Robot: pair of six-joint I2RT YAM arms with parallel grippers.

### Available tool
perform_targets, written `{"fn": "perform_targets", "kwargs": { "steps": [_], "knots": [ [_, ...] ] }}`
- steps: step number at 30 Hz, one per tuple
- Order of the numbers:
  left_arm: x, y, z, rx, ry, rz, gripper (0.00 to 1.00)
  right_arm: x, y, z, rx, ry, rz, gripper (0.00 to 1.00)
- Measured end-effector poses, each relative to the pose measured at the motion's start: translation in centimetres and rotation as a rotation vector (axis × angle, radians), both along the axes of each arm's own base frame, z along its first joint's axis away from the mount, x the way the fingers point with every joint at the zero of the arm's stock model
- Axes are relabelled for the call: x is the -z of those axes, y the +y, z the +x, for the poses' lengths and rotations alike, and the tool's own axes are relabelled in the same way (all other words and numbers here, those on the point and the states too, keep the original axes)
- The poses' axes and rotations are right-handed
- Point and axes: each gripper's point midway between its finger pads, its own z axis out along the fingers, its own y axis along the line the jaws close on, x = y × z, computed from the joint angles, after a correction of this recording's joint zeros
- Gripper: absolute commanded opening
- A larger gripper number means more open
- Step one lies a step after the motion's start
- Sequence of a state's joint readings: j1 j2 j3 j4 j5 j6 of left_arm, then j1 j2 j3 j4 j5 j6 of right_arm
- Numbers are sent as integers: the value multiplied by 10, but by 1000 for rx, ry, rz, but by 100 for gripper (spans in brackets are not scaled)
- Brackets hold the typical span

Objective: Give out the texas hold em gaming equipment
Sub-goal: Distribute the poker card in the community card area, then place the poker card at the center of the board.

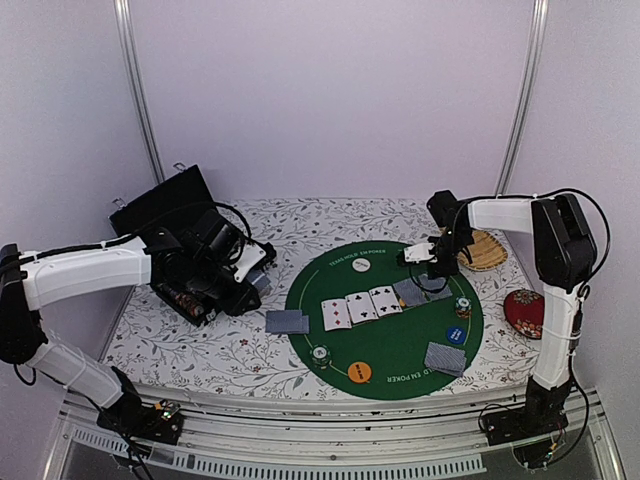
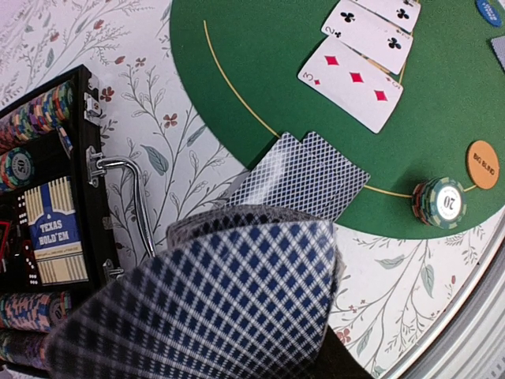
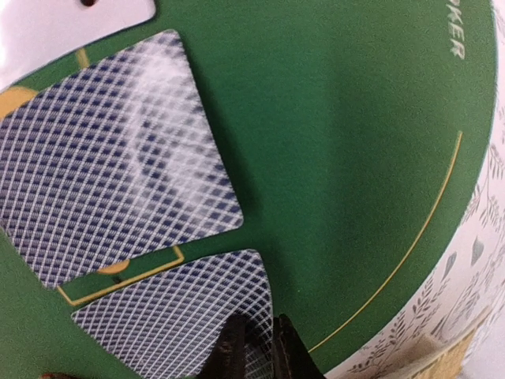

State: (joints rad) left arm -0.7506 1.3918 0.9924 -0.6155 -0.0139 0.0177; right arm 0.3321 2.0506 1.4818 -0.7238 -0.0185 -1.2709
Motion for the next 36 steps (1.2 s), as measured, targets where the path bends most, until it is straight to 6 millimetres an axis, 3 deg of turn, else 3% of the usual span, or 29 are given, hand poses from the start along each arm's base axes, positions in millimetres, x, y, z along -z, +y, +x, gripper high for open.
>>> {"fn": "perform_targets", "kwargs": {
  "steps": [3, 5, 11, 15, 18, 22, 25, 30, 36],
  "knots": [
    [0, 0, 0, 0, 0, 0, 39, 0, 0, 2, 9, -7, 1, 66],
    [0, 0, 0, 0, 0, 0, 40, 0, 0, 3, 21, -13, 2, 99],
    [2, -1, -1, -7, 7, -11, 40, -20, 4, 18, 27, -127, 31, 99],
    [16, 3, -8, -49, 57, -23, 39, -68, 9, 31, 40, -296, 69, 99],
    [34, 7, -21, -106, 132, -42, 39, -115, 14, 42, 56, -449, 106, 99],
    [62, 15, -43, -223, 266, -65, 36, -167, 31, 39, 42, -595, 173, 99],
    [80, 21, -60, -323, 360, -79, 36, -191, 46, 34, 23, -654, 224, 99],
    [108, 38, -85, -471, 468, -61, 42, -206, 59, 27, 0, -683, 281, 99],
    [109, 34, -77, -543, 460, -83, 66, -204, 63, 25, 6, -681, 303, 99]
  ]
}}
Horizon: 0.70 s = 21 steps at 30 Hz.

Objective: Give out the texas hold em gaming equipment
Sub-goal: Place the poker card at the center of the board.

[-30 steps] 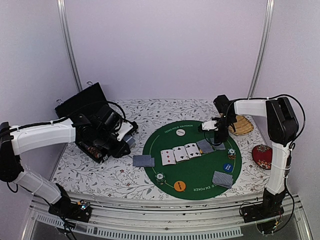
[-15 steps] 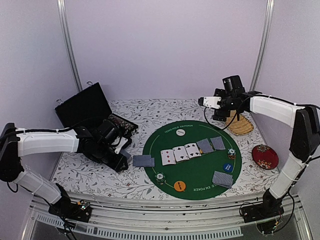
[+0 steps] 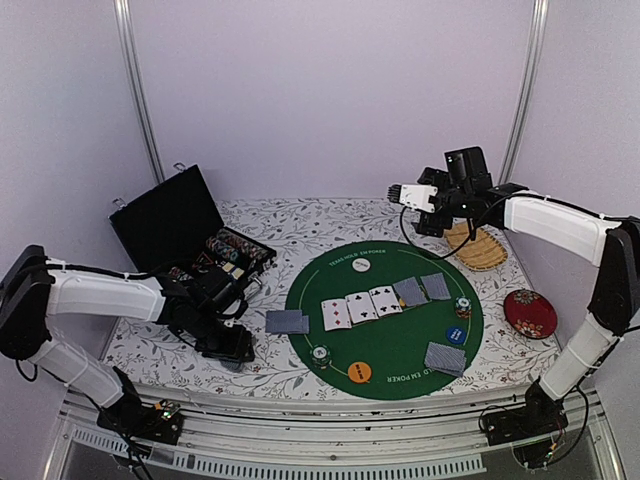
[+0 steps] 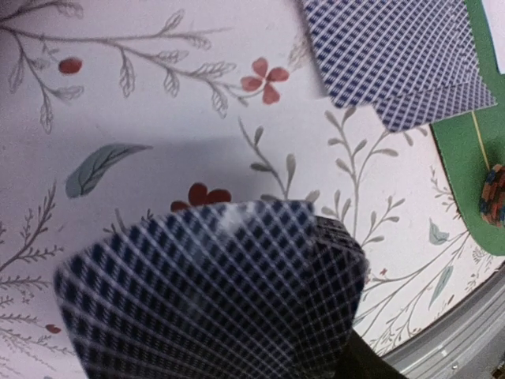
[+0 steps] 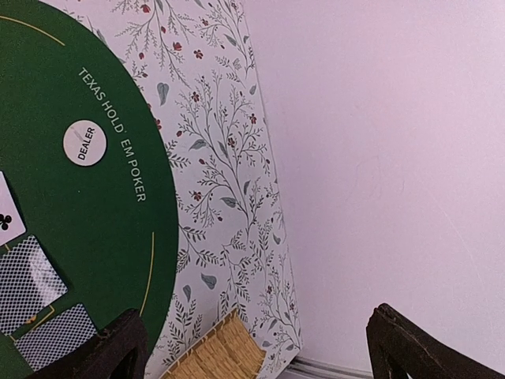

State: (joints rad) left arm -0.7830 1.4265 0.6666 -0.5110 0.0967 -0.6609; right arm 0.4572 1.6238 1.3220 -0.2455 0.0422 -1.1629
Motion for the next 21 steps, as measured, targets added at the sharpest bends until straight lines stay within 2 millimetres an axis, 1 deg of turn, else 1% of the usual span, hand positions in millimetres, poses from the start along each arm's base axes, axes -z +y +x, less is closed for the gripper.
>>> {"fn": "perform_targets", "kwargs": {
  "steps": [4, 6, 9, 13, 16, 19, 21],
  "knots": [
    [-2, -9, 7, -15, -20, -15, 83, 4, 0, -2, 5, 12, 5, 99],
    [-3, -11, 9, -17, -29, -20, 98, 4, -1, -2, 7, 11, 9, 99],
    [-6, -12, 11, -26, -39, -23, 98, 0, -1, -3, 9, 4, 18, 99],
    [-5, -1, 8, -43, -26, 26, 98, -6, 0, -5, 4, -5, 34, 99],
    [-6, 7, 5, -50, -15, 66, 98, -15, 2, -6, 1, -20, 68, 99],
    [-17, 10, 9, -55, -40, 85, 98, -31, 6, -8, -2, -40, 132, 99],
    [-36, 9, 22, -63, -102, 80, 98, -48, 6, -9, -1, -59, 206, 99]
  ]
}}
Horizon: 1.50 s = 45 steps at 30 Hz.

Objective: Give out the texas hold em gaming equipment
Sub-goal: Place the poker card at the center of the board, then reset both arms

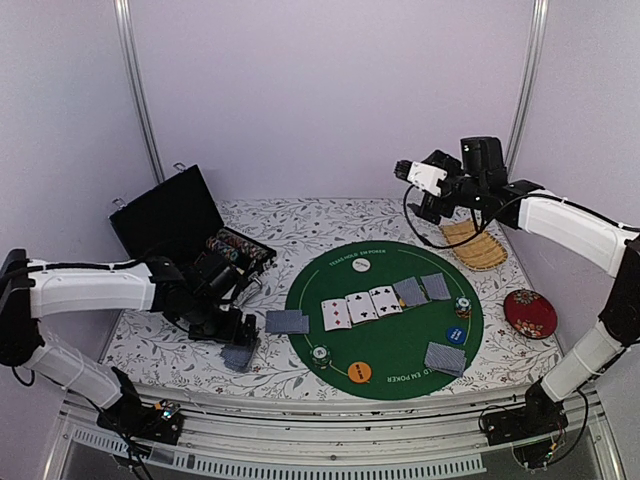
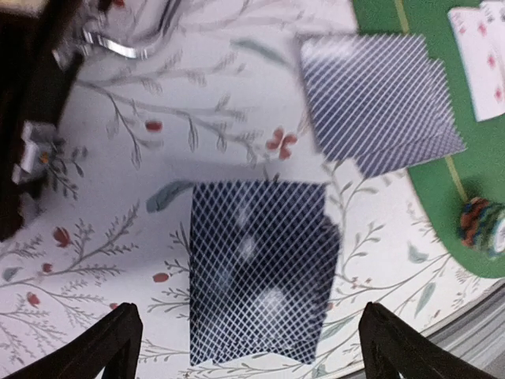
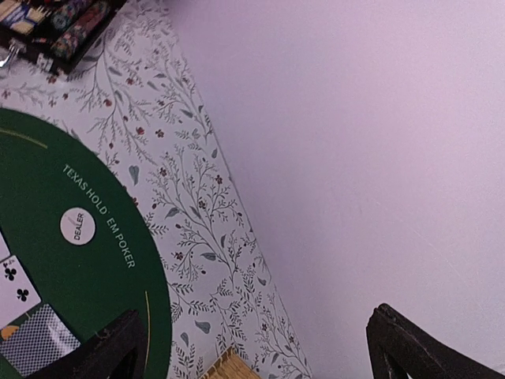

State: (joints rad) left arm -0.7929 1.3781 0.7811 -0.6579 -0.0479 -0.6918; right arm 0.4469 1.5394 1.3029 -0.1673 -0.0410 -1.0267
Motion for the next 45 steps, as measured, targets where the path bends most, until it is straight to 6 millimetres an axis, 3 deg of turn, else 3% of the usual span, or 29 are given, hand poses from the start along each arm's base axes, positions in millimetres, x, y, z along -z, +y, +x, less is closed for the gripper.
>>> {"fn": "perform_targets", "kwargs": {
  "steps": [3, 6, 8, 10, 12, 14, 17, 20, 24, 26, 29, 33, 37, 39, 45],
  "knots": [
    [-40, 1, 30, -22, -146, -40, 98, -35, -12, 0, 22, -25, 173, 99],
    [-93, 23, 74, -104, -367, -70, 98, -72, -55, -4, 110, -75, 381, 99],
    [-127, 45, 98, -169, -512, -82, 98, -86, -89, -11, 189, -106, 501, 99],
    [-163, 75, 118, -256, -673, -84, 98, -90, -120, -18, 264, -124, 601, 99],
    [-201, 125, 130, -402, -887, -58, 98, -79, -156, -27, 353, -134, 714, 99],
    [-214, 166, 128, -532, -1022, -12, 98, -56, -187, -36, 444, -138, 798, 99],
    [-197, 222, 116, -708, -1127, 83, 98, 3, -224, -50, 603, -119, 882, 99],
    [-154, 260, 102, -828, -1132, 171, 98, 57, -234, -58, 697, -62, 914, 99],
    [-98, 271, 100, -831, -1061, 239, 98, 110, -240, -67, 764, -30, 941, 99],
    [-78, 270, 107, -805, -1020, 263, 98, 127, -241, -68, 784, -1, 953, 99],
    [-64, 265, 118, -753, -996, 271, 98, 123, -235, -67, 733, -24, 995, 99],
    [-77, 256, 135, -677, -1085, 254, 98, 117, -228, -72, 650, -81, 1031, 99],
    [-100, 249, 145, -613, -1207, 234, 98, 145, -215, -87, 587, -44, 1023, 99],
    [-103, 247, 148, -578, -1252, 229, 98, 154, -210, -93, 568, -21, 1017, 99],
    [-90, 232, 155, -455, -1257, 207, 98, 126, -200, -81, 462, -80, 1018, 99]
  ]
}}
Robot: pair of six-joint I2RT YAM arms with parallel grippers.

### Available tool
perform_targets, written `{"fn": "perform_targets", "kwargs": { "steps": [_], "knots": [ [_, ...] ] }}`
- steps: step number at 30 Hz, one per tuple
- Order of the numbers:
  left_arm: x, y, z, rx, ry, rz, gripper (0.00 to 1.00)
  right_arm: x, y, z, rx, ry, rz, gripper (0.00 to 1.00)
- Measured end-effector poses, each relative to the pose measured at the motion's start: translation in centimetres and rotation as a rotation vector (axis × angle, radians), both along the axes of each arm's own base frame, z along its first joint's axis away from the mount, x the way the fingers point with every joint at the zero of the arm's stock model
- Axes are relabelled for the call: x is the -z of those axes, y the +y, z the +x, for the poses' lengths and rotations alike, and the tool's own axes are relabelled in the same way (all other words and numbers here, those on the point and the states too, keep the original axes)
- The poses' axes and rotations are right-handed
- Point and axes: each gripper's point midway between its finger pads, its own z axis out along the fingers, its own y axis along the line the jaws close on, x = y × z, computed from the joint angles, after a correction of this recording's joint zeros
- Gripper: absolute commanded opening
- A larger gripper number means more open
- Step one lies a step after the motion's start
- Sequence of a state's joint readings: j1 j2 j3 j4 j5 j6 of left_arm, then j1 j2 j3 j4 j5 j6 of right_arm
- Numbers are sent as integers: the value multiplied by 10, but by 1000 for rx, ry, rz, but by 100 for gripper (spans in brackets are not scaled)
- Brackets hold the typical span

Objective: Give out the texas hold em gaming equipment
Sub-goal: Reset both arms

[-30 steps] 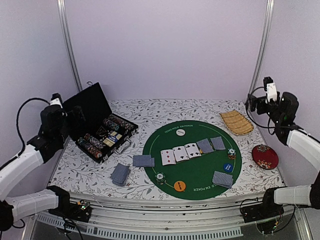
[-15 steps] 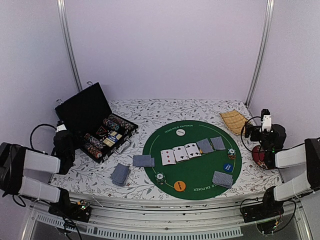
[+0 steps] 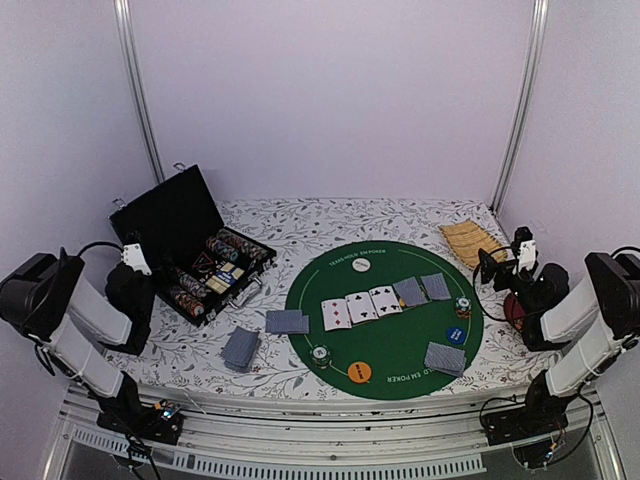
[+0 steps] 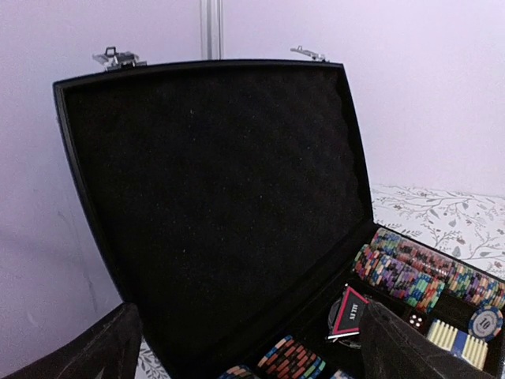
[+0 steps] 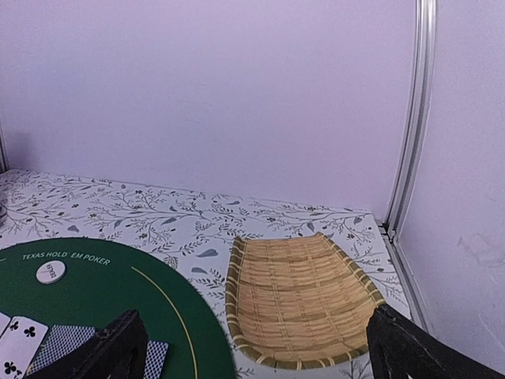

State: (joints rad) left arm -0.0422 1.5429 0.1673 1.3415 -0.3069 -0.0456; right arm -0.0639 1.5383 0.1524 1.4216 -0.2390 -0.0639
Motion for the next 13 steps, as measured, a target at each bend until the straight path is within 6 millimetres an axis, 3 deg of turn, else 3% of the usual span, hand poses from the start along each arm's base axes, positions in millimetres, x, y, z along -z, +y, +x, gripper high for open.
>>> {"fn": "perform_targets", "kwargs": {
  "steps": [5, 13],
  "knots": [
    [-10, -5, 3, 34, -36, 15, 98, -13, -1, 19, 0, -12, -2, 99],
    [-20, -7, 12, 47, -58, 20, 98, -2, -2, 20, 2, 34, 2, 99]
  ]
}}
